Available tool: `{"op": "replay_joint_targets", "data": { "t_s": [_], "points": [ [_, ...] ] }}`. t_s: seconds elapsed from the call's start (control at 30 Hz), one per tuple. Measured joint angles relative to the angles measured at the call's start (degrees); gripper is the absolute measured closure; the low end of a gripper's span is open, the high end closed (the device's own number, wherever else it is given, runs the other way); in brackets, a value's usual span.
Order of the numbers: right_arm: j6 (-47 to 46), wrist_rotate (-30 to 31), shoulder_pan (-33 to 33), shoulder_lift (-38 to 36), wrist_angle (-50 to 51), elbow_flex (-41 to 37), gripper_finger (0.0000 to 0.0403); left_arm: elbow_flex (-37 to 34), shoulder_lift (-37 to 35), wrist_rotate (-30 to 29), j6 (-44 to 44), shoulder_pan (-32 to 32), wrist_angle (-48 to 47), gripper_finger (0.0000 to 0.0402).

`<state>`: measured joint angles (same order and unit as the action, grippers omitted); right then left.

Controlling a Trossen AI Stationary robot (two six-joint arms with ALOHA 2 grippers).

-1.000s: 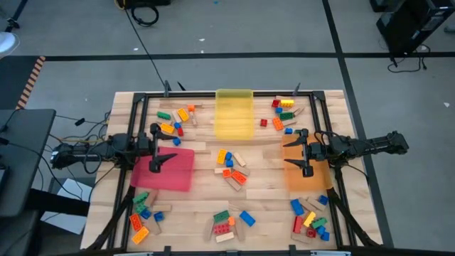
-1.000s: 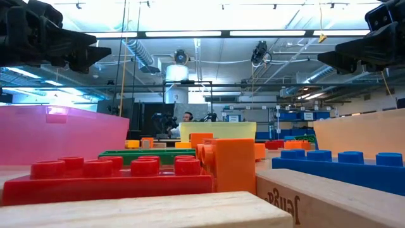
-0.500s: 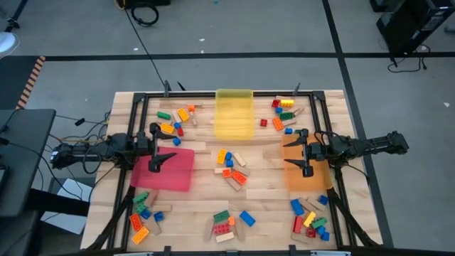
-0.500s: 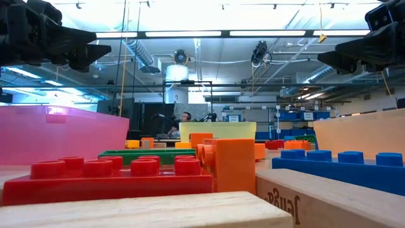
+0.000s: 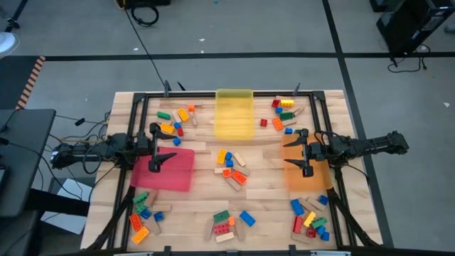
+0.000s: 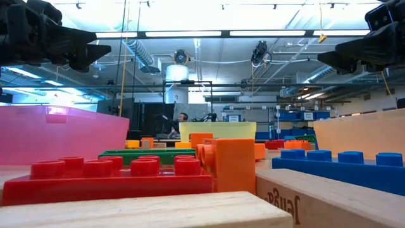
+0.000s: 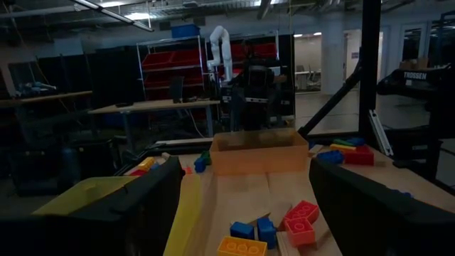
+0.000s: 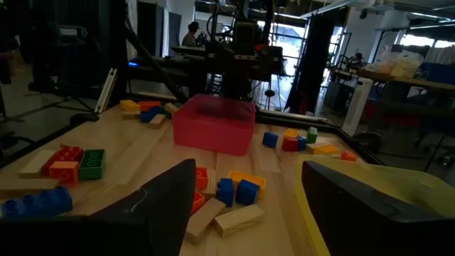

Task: Sort blocks by size
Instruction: Put the wooden block into the yellow bin

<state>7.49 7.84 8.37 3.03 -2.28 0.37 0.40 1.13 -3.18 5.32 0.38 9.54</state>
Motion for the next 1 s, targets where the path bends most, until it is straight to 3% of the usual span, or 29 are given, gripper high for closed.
{"op": "replay_joint_targets", "data": {
  "t_s": [0.33, 0.73, 1.0],
  "points": [
    [0.00, -0.01, -0.01, 0.00, -0.02, 0.00, 0.0132, 0.00, 0.00, 0.00, -0.18, 0.00, 0.05, 0.0085],
    [0.00, 0.00, 0.00, 0.00, -0.01, 0.00, 0.0130, 0.02, 0.00, -1.25, -16.13, -0.02, 1.96, 0.0085],
    [0.00, 0.01, -0.01, 0.01, -0.02, 0.01, 0.0130, 0.00, 0.02, -5.12, -20.51, -0.02, 5.72, 0.0085]
  ]
}}
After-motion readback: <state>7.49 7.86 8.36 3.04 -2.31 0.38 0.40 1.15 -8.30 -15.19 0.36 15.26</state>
